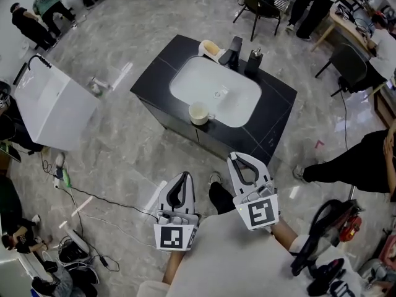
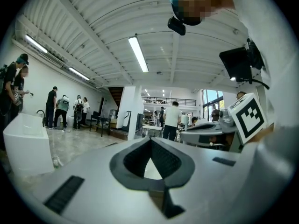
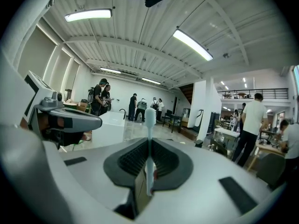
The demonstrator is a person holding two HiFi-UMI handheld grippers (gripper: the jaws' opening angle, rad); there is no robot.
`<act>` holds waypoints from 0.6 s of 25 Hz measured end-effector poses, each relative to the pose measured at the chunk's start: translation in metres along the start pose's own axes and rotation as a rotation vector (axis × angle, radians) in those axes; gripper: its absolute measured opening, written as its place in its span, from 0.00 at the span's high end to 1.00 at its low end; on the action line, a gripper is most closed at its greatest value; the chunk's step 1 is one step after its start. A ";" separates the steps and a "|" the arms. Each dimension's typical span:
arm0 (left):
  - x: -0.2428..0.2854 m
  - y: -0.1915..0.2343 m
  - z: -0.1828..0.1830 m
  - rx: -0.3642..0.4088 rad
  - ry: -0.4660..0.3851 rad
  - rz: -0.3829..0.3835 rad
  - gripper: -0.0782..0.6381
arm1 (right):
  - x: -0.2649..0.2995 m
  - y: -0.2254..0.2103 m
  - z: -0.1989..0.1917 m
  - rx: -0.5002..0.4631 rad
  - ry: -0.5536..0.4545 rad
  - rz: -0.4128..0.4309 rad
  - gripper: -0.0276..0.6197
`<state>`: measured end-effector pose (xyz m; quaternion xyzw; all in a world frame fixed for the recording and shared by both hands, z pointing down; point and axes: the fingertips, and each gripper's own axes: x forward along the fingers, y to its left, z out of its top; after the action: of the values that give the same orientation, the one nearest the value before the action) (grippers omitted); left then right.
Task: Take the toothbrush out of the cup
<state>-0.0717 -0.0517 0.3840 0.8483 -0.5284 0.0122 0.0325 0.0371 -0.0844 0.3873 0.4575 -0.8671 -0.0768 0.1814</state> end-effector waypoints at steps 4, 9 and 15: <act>-0.050 -0.015 -0.008 -0.001 -0.001 -0.013 0.89 | -0.033 0.036 -0.001 0.003 -0.011 -0.017 0.91; -0.115 -0.028 -0.017 -0.003 0.005 -0.016 0.89 | -0.074 0.091 0.001 0.018 -0.012 -0.018 0.91; -0.158 -0.048 -0.015 0.009 -0.008 -0.047 0.89 | -0.107 0.121 0.008 0.021 -0.021 -0.033 0.91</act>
<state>-0.0984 0.1122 0.3879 0.8606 -0.5084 0.0102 0.0270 -0.0037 0.0722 0.3896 0.4729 -0.8620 -0.0753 0.1663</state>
